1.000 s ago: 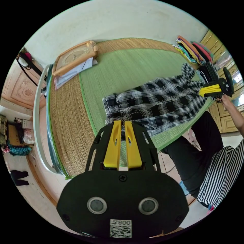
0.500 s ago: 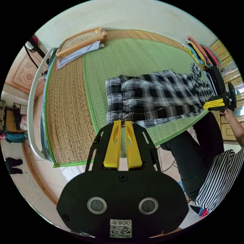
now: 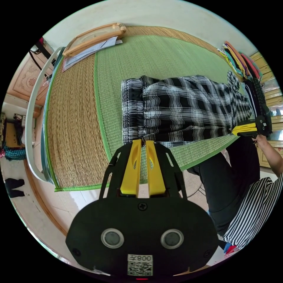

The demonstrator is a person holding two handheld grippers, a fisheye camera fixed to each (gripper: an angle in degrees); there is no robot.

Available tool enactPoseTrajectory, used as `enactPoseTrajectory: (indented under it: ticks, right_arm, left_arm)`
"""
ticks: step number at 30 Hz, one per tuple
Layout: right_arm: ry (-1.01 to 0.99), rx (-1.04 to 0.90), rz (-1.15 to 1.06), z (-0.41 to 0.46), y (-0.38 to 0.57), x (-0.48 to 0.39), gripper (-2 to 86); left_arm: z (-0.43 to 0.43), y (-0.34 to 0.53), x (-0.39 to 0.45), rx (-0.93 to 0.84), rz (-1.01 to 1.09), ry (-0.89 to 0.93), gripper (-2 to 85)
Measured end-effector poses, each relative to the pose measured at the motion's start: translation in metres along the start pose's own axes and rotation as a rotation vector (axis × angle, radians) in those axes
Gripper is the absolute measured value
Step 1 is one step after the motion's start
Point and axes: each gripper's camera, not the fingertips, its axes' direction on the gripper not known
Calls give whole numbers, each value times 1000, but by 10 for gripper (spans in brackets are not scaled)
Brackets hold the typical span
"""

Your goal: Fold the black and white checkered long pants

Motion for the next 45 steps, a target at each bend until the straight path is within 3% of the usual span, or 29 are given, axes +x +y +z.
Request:
enactPoseTrajectory:
  ticks: [13, 19, 21, 25, 30, 33, 38, 41, 45]
  right_arm:
    - [-65, 43, 6, 61, 16, 32, 4]
    - [-88, 65, 15, 88, 25, 51, 4]
    - [-96, 72, 24, 97, 28, 57, 5]
    - [-161, 96, 78, 115, 39, 80, 6]
    - [-281, 173, 157, 127, 63, 112, 12]
    - [-378, 215, 209, 132, 84, 139, 20]
    - [-498, 284, 303, 140, 123, 192, 36]
    - [-407, 348, 403, 130, 140, 236, 46]
    - [-245, 403, 519, 105, 144, 297, 64]
  left_arm:
    - [-8, 16, 23, 88, -93, 73, 15]
    - [-8, 16, 53, 219, -124, 258, 10]
    - [1, 8, 69, 206, -108, 311, 7]
    - [34, -9, 97, 27, -105, 238, 3]
    - [18, -10, 109, 100, -133, 266, 5]
    - [3, -19, 134, 142, -71, 259, 10]
    - [-10, -61, 210, 216, 139, 453, 27]
    - [-9, -92, 266, 190, 274, 568, 36]
    - [-8, -122, 324, 141, 375, 563, 42]
